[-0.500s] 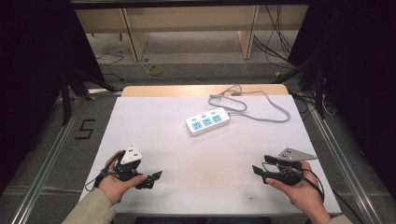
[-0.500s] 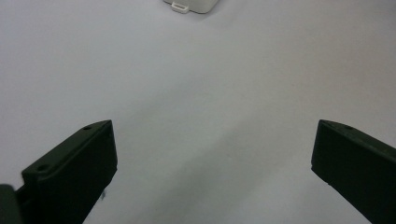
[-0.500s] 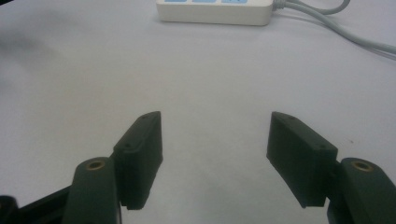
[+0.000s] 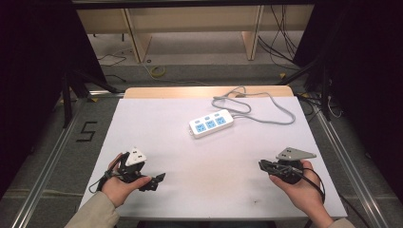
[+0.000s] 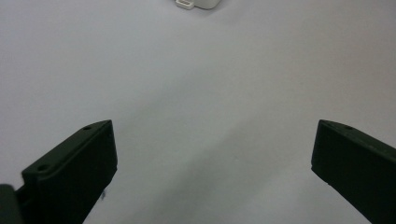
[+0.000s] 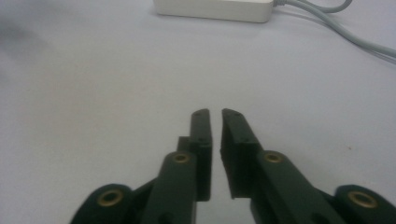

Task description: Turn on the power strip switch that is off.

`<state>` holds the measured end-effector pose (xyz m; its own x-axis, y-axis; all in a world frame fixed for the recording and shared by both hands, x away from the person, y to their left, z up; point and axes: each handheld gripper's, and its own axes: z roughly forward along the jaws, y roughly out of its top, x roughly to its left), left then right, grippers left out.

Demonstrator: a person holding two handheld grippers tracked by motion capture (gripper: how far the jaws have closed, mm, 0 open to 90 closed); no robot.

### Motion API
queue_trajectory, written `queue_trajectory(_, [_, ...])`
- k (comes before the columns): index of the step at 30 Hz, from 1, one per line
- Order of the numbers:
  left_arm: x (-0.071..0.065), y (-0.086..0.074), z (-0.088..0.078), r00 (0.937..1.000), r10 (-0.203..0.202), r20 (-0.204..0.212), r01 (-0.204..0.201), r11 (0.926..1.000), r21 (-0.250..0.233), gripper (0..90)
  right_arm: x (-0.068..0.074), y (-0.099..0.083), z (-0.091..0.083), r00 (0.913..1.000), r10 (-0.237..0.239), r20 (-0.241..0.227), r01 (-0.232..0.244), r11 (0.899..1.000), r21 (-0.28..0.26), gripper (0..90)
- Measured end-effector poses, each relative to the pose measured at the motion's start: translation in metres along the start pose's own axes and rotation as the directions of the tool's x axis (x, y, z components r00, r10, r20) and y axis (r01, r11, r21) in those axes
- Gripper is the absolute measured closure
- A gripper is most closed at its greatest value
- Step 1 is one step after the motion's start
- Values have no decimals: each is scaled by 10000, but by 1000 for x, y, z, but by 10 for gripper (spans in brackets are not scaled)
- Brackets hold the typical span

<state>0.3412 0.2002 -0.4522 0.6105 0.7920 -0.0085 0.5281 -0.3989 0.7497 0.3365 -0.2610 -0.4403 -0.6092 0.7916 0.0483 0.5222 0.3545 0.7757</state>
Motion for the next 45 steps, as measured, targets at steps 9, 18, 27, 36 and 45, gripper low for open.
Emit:
queue_trajectory(9, [0, 1, 0, 10000, -72, 22, 72, 9999, -86, 16, 1, 11, 8, 9992, -344, 186, 343, 9994, 55, 900])
queue_trajectory(18, [0, 1, 1, 9996, -288, 13, 288, 9995, -84, 18, 0, 20, 17, 9984, -547, 167, 547, 9985, -20, 900])
queue_trajectory(27, [-1, 1, 2, 9998, -175, 66, 176, 9998, -92, 16, 2, 33, 29, 9970, -751, 166, 750, 9972, 59, 900])
queue_trajectory(36, [-2, 2, 2, 9999, -115, 34, 115, 9999, -98, 14, 1, 41, 38, 9958, -895, 173, 894, 9960, 99, 900])
queue_trajectory(45, [-3, 2, 3, 9998, -127, 121, 128, 9998, -117, 14, 2, 55, 53, 9949, -997, 172, 995, 9949, 162, 900])
